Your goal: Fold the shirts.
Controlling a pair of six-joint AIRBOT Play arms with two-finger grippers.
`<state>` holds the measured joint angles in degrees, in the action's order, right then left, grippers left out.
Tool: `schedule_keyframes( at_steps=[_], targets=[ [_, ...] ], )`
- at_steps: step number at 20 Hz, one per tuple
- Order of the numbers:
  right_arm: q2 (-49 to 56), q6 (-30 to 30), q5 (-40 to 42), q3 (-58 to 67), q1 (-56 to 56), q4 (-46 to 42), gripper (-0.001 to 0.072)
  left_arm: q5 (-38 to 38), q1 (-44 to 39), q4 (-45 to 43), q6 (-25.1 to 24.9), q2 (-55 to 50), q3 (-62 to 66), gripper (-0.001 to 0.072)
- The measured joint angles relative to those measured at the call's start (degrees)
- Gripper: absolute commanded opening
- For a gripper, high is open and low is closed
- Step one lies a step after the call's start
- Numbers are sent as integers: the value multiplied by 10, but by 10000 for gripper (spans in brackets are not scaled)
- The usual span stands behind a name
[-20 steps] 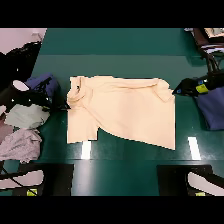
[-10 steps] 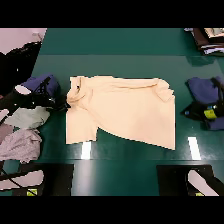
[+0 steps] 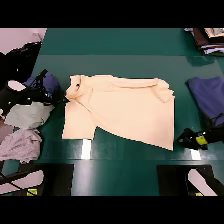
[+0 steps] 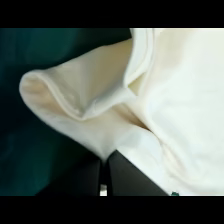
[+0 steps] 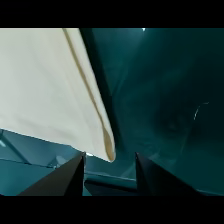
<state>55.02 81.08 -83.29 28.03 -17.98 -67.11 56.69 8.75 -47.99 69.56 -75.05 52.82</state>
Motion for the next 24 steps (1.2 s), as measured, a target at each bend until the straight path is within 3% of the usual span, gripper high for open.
schedule_keyframes(
  at_steps=[5,6,9,16,20,24],
  targets=[
    [8,9,34,-33,56,31,362,6,0,0,-1,2,2,29],
    [15,13,36,-35,66,36,306,6,0,0,-1,2,2,29],
    [39,18,54,-38,95,39,29,12,0,0,-2,3,2,29],
    [1,20,107,26,149,25,16,73,0,-31,2,63,33,28],
    [-42,20,99,205,156,51,16,123,0,-40,24,149,148,29],
    [-56,20,121,447,158,49,17,143,0,-41,53,211,354,29]
  ],
)
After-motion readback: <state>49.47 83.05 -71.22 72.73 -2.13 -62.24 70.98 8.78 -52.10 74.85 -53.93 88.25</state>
